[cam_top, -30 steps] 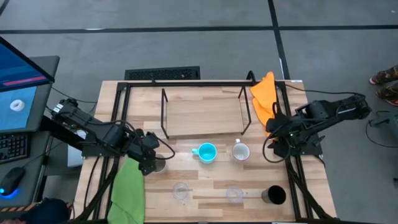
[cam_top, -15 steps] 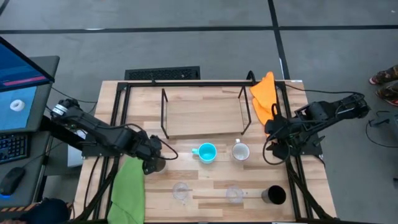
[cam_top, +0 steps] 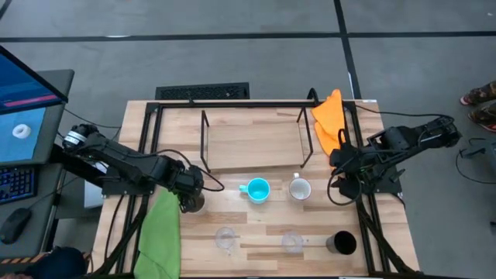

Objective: Stack small to large cups/mugs on shelf
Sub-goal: Put the gray cup on the shelf

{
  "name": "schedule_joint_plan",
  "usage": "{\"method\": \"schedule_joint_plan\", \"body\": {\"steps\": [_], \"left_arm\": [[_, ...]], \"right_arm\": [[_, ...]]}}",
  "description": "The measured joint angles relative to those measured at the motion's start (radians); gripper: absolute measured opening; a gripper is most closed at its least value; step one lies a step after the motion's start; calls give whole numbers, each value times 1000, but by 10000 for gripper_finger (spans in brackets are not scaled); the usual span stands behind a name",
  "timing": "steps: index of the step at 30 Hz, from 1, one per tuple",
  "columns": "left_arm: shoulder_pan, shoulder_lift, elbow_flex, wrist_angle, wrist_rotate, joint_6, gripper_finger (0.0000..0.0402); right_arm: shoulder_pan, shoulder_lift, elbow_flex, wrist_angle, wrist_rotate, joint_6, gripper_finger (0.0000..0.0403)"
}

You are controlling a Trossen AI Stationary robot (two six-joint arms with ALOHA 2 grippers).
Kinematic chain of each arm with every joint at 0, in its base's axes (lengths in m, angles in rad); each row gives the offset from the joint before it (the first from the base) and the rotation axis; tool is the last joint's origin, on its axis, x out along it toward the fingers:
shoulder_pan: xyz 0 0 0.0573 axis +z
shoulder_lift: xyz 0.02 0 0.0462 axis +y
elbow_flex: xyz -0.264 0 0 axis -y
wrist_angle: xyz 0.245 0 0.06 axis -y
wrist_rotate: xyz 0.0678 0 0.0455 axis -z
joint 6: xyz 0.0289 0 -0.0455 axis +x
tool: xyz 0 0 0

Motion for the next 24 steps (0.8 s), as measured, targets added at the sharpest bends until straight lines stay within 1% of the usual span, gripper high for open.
{"method": "schedule_joint_plan", "body": {"steps": [1, 2, 7, 11, 14, 18, 22, 24], "left_arm": [[4, 1, 0, 0, 1, 0, 25], [10, 3, 0, 0, 0, 0, 14], [26, 3, 0, 11, 16, -13, 5], [29, 2, 11, 18, 47, -41, 3], [29, 2, 53, 26, 53, -51, 2], [29, 2, 131, -1, 52, -69, 1], [29, 2, 221, -36, 55, -96, 1], [28, 2, 274, -51, 58, -101, 1]], "right_arm": [[0, 0, 0, 15, 4, -12, 240], [0, 0, 0, 29, 8, -21, 240], [0, 0, 0, 106, 14, -49, 240], [0, 0, 0, 118, 16, -65, 240], [-1, 0, 0, 142, 20, -82, 240], [-3, 13, 0, 233, 20, -149, 240], [-10, 61, 4, 333, 19, -286, 240], [-22, 110, 38, 371, 19, -375, 240]]}}
